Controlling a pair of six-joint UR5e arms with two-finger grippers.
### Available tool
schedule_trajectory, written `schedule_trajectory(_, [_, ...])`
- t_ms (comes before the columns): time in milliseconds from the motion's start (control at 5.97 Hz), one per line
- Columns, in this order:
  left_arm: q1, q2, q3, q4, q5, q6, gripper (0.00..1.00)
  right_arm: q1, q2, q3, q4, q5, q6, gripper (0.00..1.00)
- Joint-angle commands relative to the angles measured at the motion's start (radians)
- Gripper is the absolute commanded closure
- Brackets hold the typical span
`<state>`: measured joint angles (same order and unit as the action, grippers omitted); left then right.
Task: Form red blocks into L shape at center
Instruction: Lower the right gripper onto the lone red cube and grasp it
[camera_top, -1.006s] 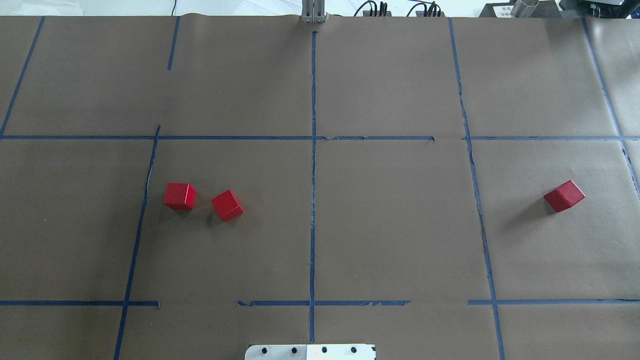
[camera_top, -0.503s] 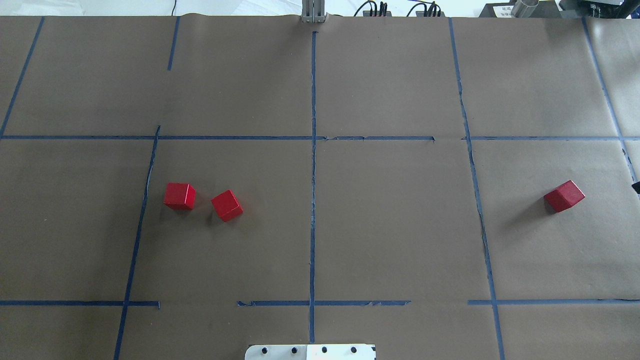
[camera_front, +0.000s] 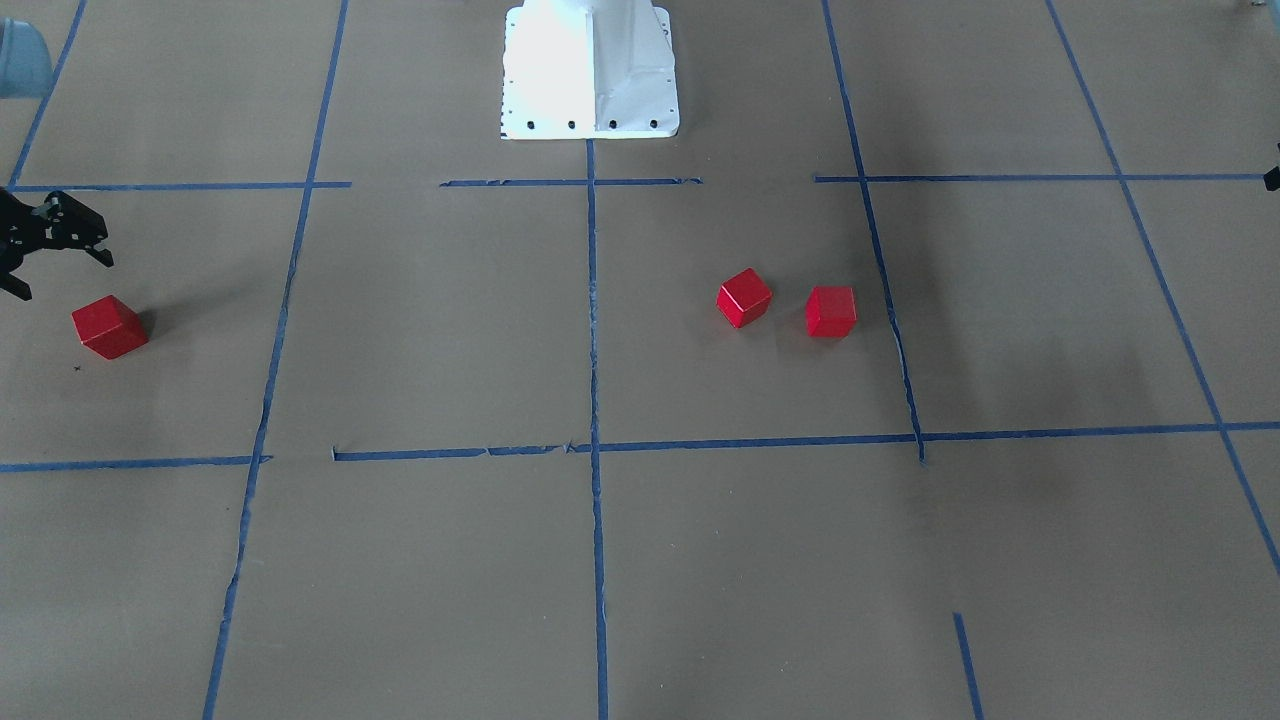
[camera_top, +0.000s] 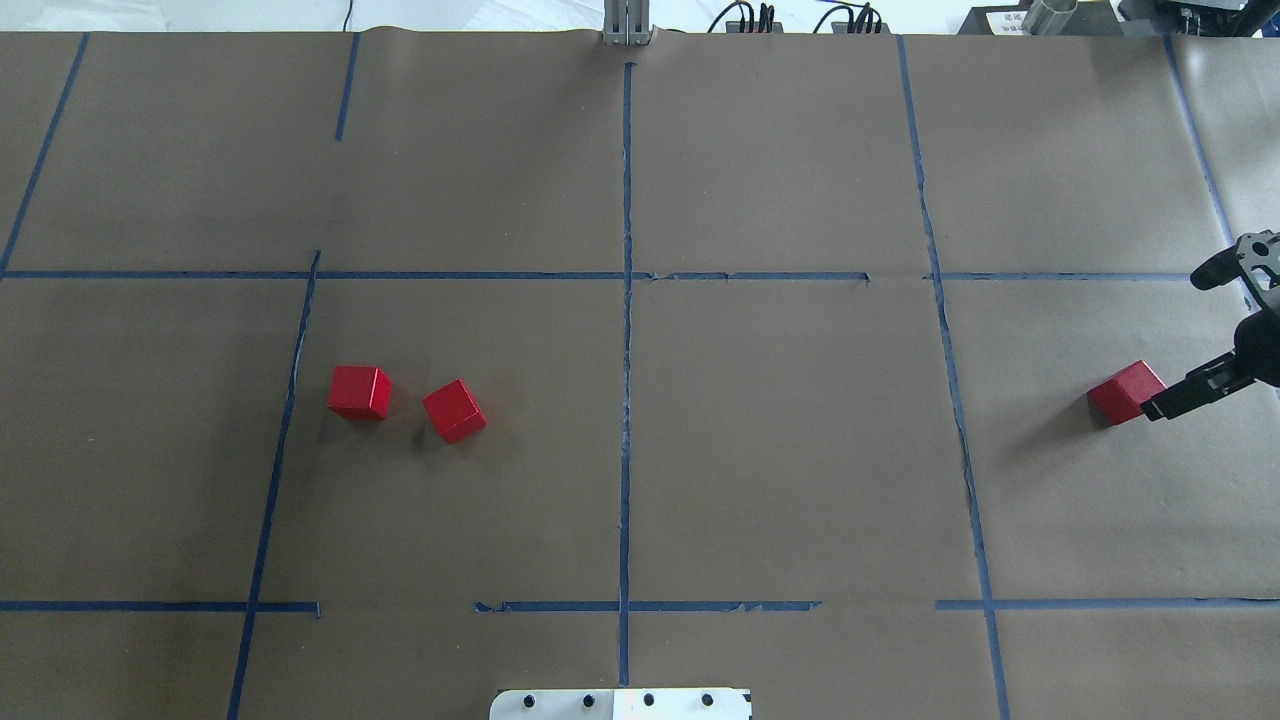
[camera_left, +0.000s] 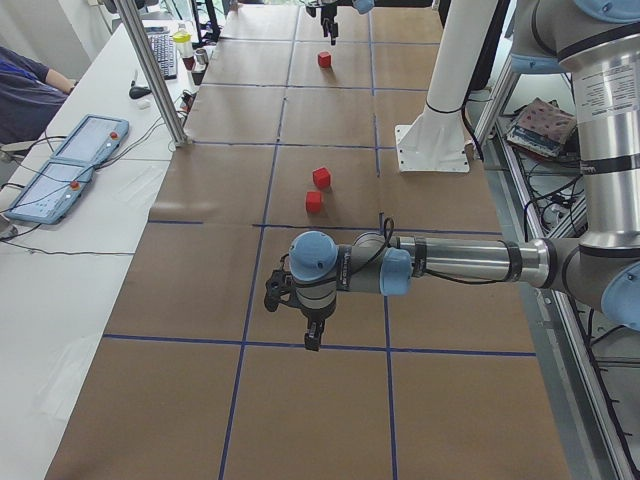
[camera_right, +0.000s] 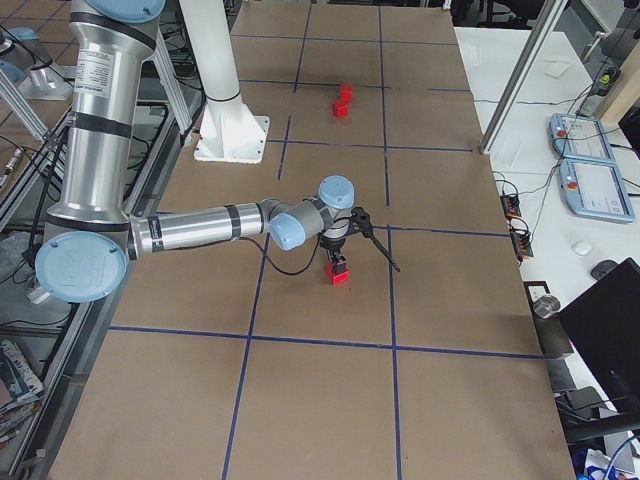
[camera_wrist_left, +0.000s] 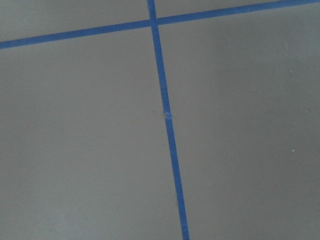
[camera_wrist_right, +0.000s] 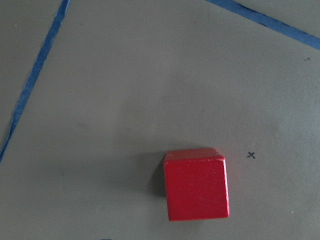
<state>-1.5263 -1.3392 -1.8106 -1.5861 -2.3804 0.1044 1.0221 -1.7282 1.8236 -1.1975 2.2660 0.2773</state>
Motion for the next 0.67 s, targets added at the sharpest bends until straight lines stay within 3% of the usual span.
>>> schedule_trajectory(0, [0.0,0.0,0.002,0.0,0.0,0.0,0.0,-0.023,0.074,-0.116,0.007,-0.014,0.005,0.0])
schedule_trajectory(335, [0.0,0.0,0.005,0.0,0.0,0.0,0.0,-0.072,0.099,-0.197,0.009,-0.051,-0.001,0.0])
schedule_trajectory(503, [0.0,0.0,0.005,0.0,0.0,0.0,0.0,-0.074,0.096,-0.193,0.007,-0.057,-0.001,0.14])
